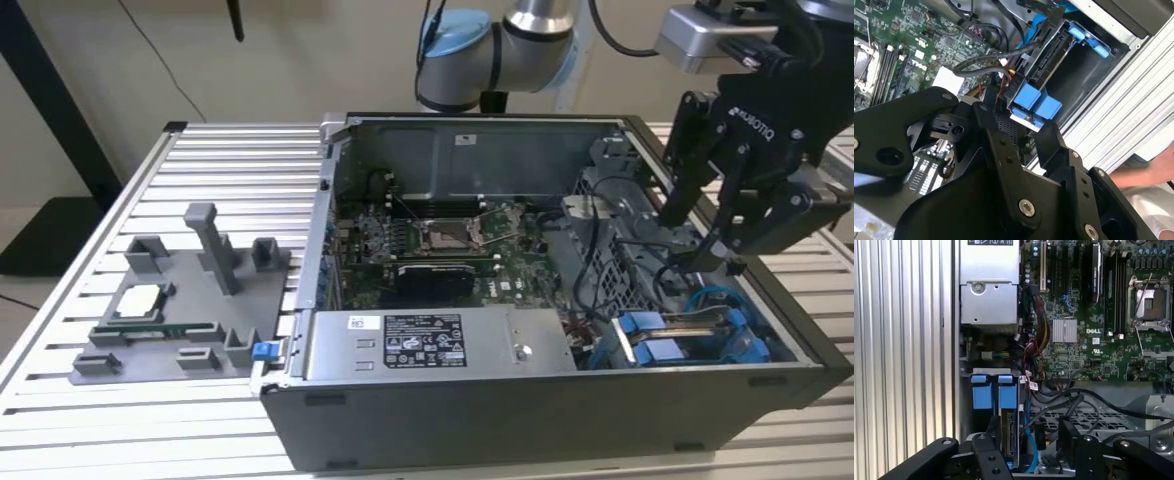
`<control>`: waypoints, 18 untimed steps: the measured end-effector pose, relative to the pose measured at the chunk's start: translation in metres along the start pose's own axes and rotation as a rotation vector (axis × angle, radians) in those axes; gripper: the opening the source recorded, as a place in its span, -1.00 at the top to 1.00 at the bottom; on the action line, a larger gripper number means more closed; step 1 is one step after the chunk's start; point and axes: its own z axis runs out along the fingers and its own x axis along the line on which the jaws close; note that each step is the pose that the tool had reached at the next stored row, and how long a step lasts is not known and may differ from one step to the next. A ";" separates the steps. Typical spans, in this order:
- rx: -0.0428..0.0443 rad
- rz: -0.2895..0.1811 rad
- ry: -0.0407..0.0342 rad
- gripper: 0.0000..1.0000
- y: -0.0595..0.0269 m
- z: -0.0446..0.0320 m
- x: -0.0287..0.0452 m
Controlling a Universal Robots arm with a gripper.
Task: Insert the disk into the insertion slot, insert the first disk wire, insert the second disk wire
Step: 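Insert the first disk wire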
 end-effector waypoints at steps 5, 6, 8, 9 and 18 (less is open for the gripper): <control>0.0017 0.000 -0.0024 -1.00 -0.0002 0.0048 -0.0016; 0.0034 -0.001 -0.0025 -1.00 -0.0002 0.0064 -0.0019; 0.0074 -0.004 -0.0025 -1.00 -0.0003 0.0093 -0.0023; 0.0090 -0.006 -0.0026 -1.00 -0.0006 0.0110 -0.0023; 0.0706 -0.020 -0.0579 -1.00 -0.0007 0.0130 -0.0019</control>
